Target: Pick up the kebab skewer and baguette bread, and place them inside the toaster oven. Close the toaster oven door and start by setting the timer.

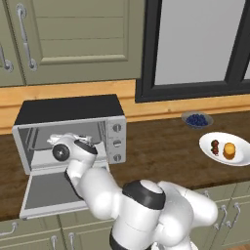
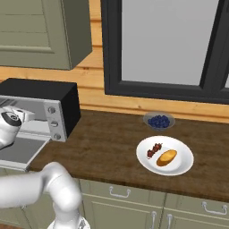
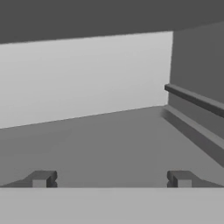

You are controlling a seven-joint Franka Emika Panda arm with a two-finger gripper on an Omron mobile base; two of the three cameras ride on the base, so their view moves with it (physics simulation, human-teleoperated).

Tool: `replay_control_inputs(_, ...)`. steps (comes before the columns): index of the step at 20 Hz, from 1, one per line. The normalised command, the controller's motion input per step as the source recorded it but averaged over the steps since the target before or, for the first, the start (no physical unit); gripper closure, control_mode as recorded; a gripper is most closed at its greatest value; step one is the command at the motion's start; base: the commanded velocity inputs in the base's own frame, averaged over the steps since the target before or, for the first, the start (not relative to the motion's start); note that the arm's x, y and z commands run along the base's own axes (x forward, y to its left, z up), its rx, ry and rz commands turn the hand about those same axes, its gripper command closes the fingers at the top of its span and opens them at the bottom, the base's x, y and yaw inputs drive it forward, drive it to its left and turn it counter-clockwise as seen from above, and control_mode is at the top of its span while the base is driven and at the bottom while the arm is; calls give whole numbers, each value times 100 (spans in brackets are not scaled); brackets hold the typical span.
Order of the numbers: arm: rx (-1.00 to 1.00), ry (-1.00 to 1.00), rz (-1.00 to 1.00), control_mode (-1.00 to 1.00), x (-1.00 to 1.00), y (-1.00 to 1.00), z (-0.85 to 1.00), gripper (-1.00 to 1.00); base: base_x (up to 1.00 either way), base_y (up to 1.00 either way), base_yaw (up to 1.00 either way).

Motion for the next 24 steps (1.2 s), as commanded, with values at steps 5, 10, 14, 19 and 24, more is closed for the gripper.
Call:
replay_control_inputs(5, -4, 3, 0, -100, 19, 1, -20, -100, 0, 0, 0)
replay_control_inputs(10, -4, 1, 1, -100, 11, 0, -19, -100, 0, 0, 0)
replay_control_inputs(14, -4, 0, 1, -100, 15, 0, -6, -100, 0, 0, 0)
replay_control_inputs(19, -4, 1, 2, -100, 5, 1, -16, -100, 0, 0, 0)
replay_control_inputs(24, -3, 2, 3, -100, 5, 4, -12, -100, 0, 0, 0)
